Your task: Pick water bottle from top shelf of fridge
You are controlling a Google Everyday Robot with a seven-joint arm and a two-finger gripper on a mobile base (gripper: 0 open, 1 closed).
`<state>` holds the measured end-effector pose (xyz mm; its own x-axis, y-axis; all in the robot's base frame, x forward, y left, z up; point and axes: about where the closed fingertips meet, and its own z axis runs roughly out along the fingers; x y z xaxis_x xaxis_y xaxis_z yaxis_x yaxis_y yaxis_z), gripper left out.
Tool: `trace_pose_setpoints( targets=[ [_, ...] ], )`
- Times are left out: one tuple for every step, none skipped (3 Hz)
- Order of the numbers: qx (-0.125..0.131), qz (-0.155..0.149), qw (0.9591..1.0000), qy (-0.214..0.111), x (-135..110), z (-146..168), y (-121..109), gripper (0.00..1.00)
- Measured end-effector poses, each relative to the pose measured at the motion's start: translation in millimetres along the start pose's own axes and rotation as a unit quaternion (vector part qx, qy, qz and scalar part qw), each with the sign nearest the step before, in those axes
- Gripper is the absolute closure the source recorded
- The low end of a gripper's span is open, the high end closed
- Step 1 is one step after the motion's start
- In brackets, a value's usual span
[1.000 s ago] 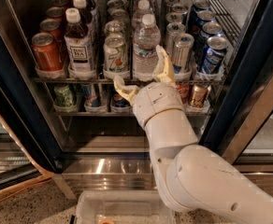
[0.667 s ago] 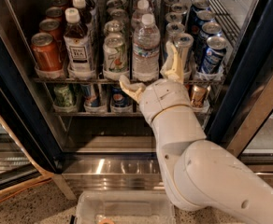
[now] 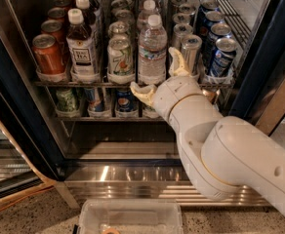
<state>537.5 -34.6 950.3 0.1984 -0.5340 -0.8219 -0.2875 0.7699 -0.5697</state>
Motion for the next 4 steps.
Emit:
trace_pose_setpoints(
  targets=[
    [-0.041,0.036,0.9984,0.019,13.4,8.0,17.9,0.31],
    [-0.05,0.062,0.9964,0.029,22.3,15.3,24.7,0.31],
    [-0.033,0.078,0.996,0.029,26.7,21.7,25.1,0.34],
    [-0.004,0.066,0.9978,0.013,21.8,29.4,18.1,0.34]
  ],
)
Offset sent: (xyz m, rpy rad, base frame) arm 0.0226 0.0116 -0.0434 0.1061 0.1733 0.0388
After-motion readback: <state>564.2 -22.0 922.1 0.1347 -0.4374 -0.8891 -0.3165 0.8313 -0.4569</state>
